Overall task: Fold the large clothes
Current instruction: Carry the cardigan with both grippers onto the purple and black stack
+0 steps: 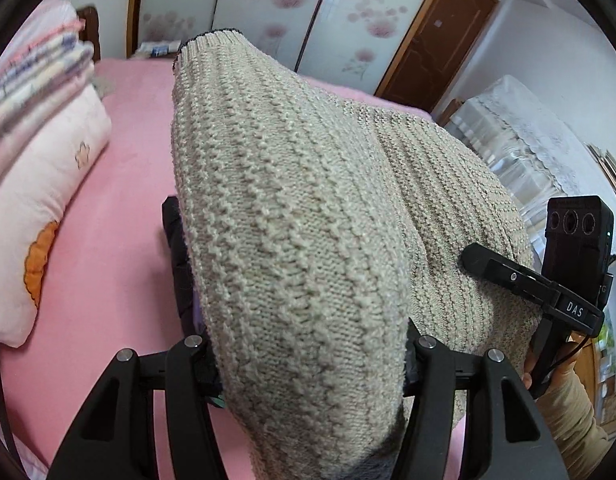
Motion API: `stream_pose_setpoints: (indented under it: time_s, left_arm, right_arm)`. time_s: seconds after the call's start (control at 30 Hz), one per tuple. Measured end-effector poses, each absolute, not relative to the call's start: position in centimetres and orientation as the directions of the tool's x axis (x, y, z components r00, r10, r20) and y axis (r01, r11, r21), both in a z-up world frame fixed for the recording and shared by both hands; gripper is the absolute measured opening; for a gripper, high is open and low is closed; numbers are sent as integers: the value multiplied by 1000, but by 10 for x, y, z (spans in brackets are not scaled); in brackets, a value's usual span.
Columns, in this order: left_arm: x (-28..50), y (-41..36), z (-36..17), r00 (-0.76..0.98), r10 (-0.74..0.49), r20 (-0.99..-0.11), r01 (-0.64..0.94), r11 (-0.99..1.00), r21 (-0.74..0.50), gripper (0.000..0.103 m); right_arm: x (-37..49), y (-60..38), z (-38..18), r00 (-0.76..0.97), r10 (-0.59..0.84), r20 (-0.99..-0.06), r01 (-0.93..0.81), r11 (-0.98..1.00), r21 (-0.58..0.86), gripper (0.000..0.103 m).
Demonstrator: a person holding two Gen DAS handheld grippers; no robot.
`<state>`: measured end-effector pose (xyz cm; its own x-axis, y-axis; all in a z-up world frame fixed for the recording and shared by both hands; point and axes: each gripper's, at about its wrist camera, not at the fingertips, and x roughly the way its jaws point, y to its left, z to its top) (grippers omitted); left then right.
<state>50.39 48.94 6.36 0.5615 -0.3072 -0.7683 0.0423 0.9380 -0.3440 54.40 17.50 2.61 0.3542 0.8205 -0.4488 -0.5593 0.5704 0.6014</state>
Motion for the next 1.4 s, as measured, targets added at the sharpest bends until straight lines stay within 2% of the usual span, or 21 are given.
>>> stream_pose_setpoints:
  time_s: [0.2, 0.3, 0.37, 0.5, 0.83, 0.97, 1.07, 1.13, 1.2, 1.27, 1.4]
  left_arm:
    - [548, 509, -10, 488, -352, -799, 32, 922, -387, 59]
    - [561, 516, -44, 476, -379, -794, 40, 911, -411, 65]
    - [566, 523, -61, 469, -433, -769, 38, 880, -473, 75]
    - [580, 534, -98, 434, -553, -711, 38, 800, -599, 80]
    - [585, 551, -152, 469, -588, -660, 55, 764, -642, 102]
    - [581, 552, -153, 482, -576, -660, 60, 773, -632, 103]
    - [573, 538, -131, 494, -533, -687, 63, 810, -583, 103]
    - [568, 531, -120, 507, -478, -718, 59, 849, -524, 103]
    - [562, 525, -108, 515, -445, -733, 56, 870, -489, 102]
    - [554, 522, -98, 535, -423, -731, 54, 881, -470, 102]
    - [528, 511, -64, 614, -293, -733, 36, 938, -345, 102]
  right_arm:
    - [585, 208, -33, 342, 793, -505, -478, 609, 633, 42]
    - [598, 210, -68, 349, 783, -515, -417, 622, 663, 41]
    - [602, 202, -92, 357, 776, -519, -370, 628, 685, 41]
    - [605, 193, -126, 346, 775, -530, -300, 626, 720, 41]
    - [613, 207, -145, 363, 743, -563, -316, 666, 676, 45]
    - [611, 211, -141, 374, 712, -595, -351, 702, 619, 49]
    - [607, 214, -131, 377, 684, -624, -367, 729, 578, 58]
    - [602, 218, -120, 389, 641, -662, -377, 766, 521, 72]
    - [595, 222, -108, 409, 606, -683, -403, 791, 461, 79]
    - [587, 224, -97, 439, 576, -690, -425, 810, 405, 80]
    - [573, 225, -78, 494, 529, -690, -440, 837, 326, 80]
